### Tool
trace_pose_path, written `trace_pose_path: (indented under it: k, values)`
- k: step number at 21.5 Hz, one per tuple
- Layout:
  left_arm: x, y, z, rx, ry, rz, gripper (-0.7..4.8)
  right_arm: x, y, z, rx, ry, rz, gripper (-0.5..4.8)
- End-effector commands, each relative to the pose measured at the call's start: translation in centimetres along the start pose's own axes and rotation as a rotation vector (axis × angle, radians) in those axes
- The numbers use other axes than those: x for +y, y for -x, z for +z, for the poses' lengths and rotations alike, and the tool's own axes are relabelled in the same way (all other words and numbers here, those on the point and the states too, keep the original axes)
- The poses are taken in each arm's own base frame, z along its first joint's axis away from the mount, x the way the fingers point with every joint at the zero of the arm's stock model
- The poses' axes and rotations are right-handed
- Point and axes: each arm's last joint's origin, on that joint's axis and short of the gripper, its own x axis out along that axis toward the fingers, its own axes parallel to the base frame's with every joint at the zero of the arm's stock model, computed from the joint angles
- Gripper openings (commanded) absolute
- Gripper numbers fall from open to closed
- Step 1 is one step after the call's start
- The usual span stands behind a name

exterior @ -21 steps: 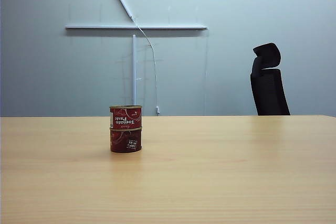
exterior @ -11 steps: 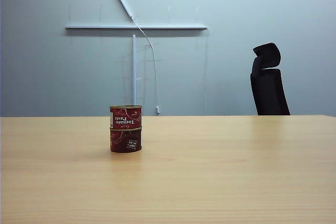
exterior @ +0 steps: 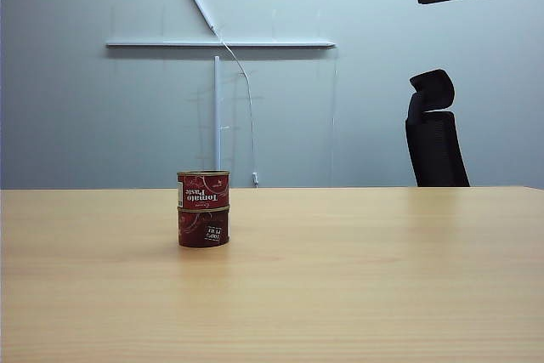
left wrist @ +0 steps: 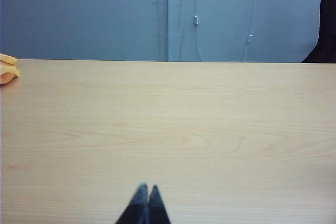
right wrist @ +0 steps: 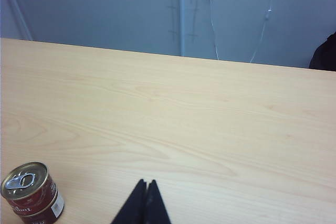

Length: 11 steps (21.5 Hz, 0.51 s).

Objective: Stack a can of tomatoes on the right onto the can of tomatoes on the left.

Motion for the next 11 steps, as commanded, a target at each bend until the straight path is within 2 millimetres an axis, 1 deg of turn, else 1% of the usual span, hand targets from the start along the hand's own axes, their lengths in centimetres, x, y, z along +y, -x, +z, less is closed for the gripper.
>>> trace_pose_path:
  k: [1,2,3,5,8,11]
  values:
    - [0.0,0.0,0.2,-0.011,-0.001,-0.003,-0.04,0.0,0.1,0.4,-0.02,-0.012,0.001,-0.05]
    - [0.0,0.0,0.2,-0.011,-0.001,-0.003,-0.04,0.0,0.1,0.4,-0.022,-0.015,-0.002,-0.05]
    - [0.0,0.0,0.2,-0.011,-0.001,-0.003,-0.04,-0.2,0.1,0.5,-0.04,-0.023,-0.062,-0.05]
    - [0.0,0.0,0.2,-0.011,-0.001,-0.003,-0.04,-0.4,0.1,0.6,-0.045,-0.008,-0.124,-0.05]
    - [0.0,0.0,0.2,-0.012,-0.001,-0.003,-0.04,-0.8,0.6,0.6,-0.03,0.0,-0.132,-0.05]
    - [0.0,0.0,0.2,-0.011,-0.001,-0.003,-0.04,-1.7,1.2,0.6,-0.028,-0.004,-0.155,-0.05]
